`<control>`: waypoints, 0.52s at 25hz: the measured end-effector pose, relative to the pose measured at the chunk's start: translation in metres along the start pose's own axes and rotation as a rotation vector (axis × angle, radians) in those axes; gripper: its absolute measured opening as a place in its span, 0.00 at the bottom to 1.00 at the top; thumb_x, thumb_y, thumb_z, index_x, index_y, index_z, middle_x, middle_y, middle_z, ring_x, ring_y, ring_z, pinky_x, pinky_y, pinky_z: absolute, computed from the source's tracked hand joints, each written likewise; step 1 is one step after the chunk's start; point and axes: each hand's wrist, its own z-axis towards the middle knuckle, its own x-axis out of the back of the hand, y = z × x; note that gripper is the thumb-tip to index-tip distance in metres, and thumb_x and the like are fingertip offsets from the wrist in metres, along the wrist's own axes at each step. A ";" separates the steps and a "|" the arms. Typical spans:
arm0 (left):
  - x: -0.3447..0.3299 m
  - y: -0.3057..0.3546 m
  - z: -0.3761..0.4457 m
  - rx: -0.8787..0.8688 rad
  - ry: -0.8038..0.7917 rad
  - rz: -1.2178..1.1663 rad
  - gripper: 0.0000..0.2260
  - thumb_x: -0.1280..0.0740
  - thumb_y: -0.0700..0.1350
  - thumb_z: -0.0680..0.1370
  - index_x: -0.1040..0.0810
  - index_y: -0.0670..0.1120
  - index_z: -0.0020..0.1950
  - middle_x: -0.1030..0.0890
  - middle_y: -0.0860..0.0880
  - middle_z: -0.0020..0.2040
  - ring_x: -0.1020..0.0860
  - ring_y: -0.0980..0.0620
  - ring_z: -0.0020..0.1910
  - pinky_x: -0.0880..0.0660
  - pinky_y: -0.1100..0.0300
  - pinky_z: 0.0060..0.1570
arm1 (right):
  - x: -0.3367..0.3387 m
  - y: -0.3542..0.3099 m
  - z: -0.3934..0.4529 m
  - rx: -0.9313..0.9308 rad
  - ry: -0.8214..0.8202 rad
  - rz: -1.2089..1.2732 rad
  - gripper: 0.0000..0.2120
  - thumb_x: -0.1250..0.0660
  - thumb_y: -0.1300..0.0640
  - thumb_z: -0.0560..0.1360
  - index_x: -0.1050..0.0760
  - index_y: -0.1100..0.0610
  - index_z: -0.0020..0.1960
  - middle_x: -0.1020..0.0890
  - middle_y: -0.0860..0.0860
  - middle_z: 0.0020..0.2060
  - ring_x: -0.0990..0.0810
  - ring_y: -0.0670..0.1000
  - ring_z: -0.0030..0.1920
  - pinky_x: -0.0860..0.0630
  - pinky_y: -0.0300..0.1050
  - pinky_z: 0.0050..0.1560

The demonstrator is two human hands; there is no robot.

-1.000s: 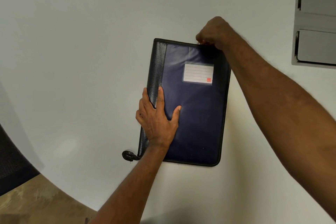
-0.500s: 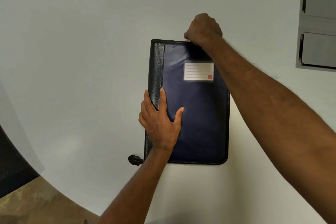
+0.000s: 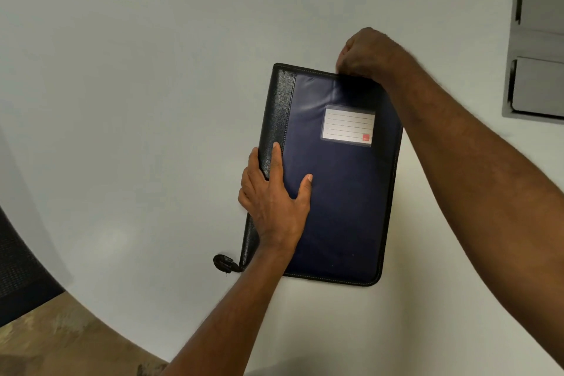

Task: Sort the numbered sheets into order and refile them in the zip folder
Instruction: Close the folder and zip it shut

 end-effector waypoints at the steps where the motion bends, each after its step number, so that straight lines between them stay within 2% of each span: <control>1: 0.002 0.003 0.001 0.017 -0.005 -0.025 0.36 0.33 0.66 0.77 0.41 0.57 0.82 0.42 0.47 0.82 0.42 0.45 0.79 0.41 0.41 0.74 | 0.003 0.002 0.002 -0.005 -0.059 0.003 0.13 0.29 0.59 0.68 0.17 0.60 0.52 0.15 0.58 0.47 0.15 0.59 0.50 0.17 0.52 0.55; 2: 0.003 0.005 0.003 0.034 -0.012 -0.051 0.36 0.33 0.65 0.78 0.41 0.57 0.82 0.41 0.47 0.81 0.42 0.46 0.79 0.41 0.41 0.74 | 0.005 0.003 0.003 -0.025 -0.097 0.014 0.12 0.28 0.59 0.66 0.18 0.61 0.48 0.15 0.58 0.42 0.15 0.59 0.45 0.17 0.50 0.50; 4: 0.004 0.007 0.007 0.059 -0.014 -0.103 0.36 0.32 0.64 0.78 0.41 0.58 0.82 0.40 0.48 0.81 0.42 0.47 0.79 0.42 0.42 0.74 | 0.007 0.003 0.002 -0.063 -0.116 0.092 0.08 0.29 0.60 0.64 0.20 0.60 0.42 0.18 0.56 0.35 0.19 0.56 0.36 0.23 0.44 0.40; 5: 0.004 0.008 0.008 0.062 -0.004 -0.125 0.36 0.31 0.64 0.78 0.41 0.57 0.82 0.40 0.48 0.81 0.42 0.47 0.79 0.42 0.41 0.74 | 0.006 0.001 0.001 -0.078 -0.112 0.175 0.06 0.28 0.61 0.63 0.20 0.58 0.40 0.19 0.56 0.34 0.21 0.54 0.34 0.25 0.44 0.38; 7: 0.005 0.010 0.009 0.065 0.007 -0.156 0.36 0.30 0.62 0.77 0.40 0.57 0.82 0.40 0.49 0.81 0.42 0.48 0.78 0.41 0.41 0.73 | 0.006 -0.005 0.001 -0.084 -0.091 0.330 0.07 0.26 0.63 0.64 0.20 0.58 0.41 0.20 0.55 0.36 0.22 0.52 0.36 0.26 0.44 0.40; 9: 0.008 0.010 0.010 0.075 -0.006 -0.190 0.37 0.29 0.61 0.77 0.40 0.57 0.82 0.40 0.50 0.81 0.42 0.48 0.79 0.41 0.42 0.74 | 0.004 -0.008 0.003 -0.053 -0.072 0.382 0.10 0.27 0.65 0.63 0.20 0.60 0.44 0.20 0.56 0.39 0.22 0.52 0.39 0.26 0.45 0.42; 11: 0.013 0.009 0.014 0.067 -0.012 -0.232 0.35 0.29 0.61 0.77 0.38 0.57 0.81 0.38 0.49 0.79 0.40 0.48 0.77 0.40 0.43 0.73 | -0.001 -0.007 0.004 -0.028 -0.041 0.360 0.13 0.28 0.65 0.63 0.19 0.66 0.46 0.16 0.56 0.42 0.18 0.55 0.42 0.21 0.48 0.46; 13: 0.021 0.014 0.030 0.006 0.011 -0.254 0.31 0.30 0.59 0.78 0.35 0.56 0.80 0.35 0.49 0.76 0.36 0.49 0.74 0.37 0.45 0.70 | -0.006 -0.003 0.003 -0.003 0.002 0.361 0.13 0.29 0.63 0.62 0.17 0.64 0.47 0.14 0.58 0.44 0.15 0.58 0.47 0.17 0.53 0.51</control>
